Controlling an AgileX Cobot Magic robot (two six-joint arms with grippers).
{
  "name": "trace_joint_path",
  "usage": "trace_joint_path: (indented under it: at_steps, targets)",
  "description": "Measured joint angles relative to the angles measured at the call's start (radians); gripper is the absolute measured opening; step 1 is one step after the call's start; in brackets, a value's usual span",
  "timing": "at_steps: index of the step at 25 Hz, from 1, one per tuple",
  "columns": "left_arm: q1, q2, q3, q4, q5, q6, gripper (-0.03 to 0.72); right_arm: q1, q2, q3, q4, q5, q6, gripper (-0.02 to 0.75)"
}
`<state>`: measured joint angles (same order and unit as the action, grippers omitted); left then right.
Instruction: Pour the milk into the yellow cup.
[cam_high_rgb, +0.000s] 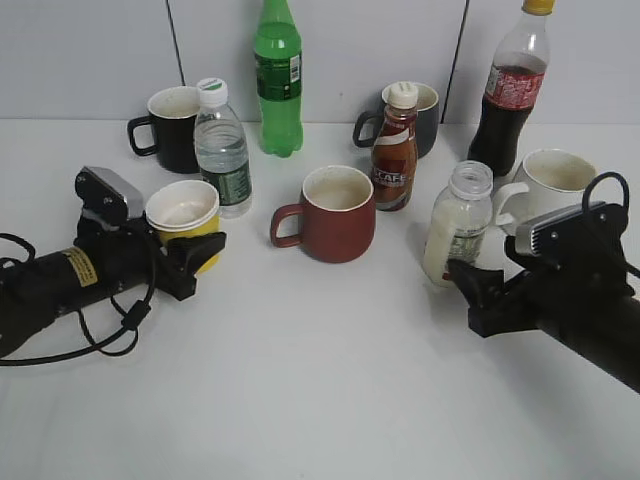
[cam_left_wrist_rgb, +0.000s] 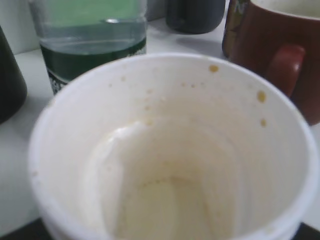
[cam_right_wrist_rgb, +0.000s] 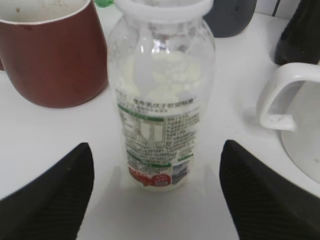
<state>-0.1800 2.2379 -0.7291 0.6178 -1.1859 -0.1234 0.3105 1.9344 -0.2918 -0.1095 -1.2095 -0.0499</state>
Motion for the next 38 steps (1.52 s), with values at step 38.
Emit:
trace_joint_path:
  at_steps: [38]
  targets:
    - [-0.082,-0.152,0.046,0.128,0.021,-0.054,0.404,0.0,0.231,-0.272,-0.023,0.001,0.038,0.435]
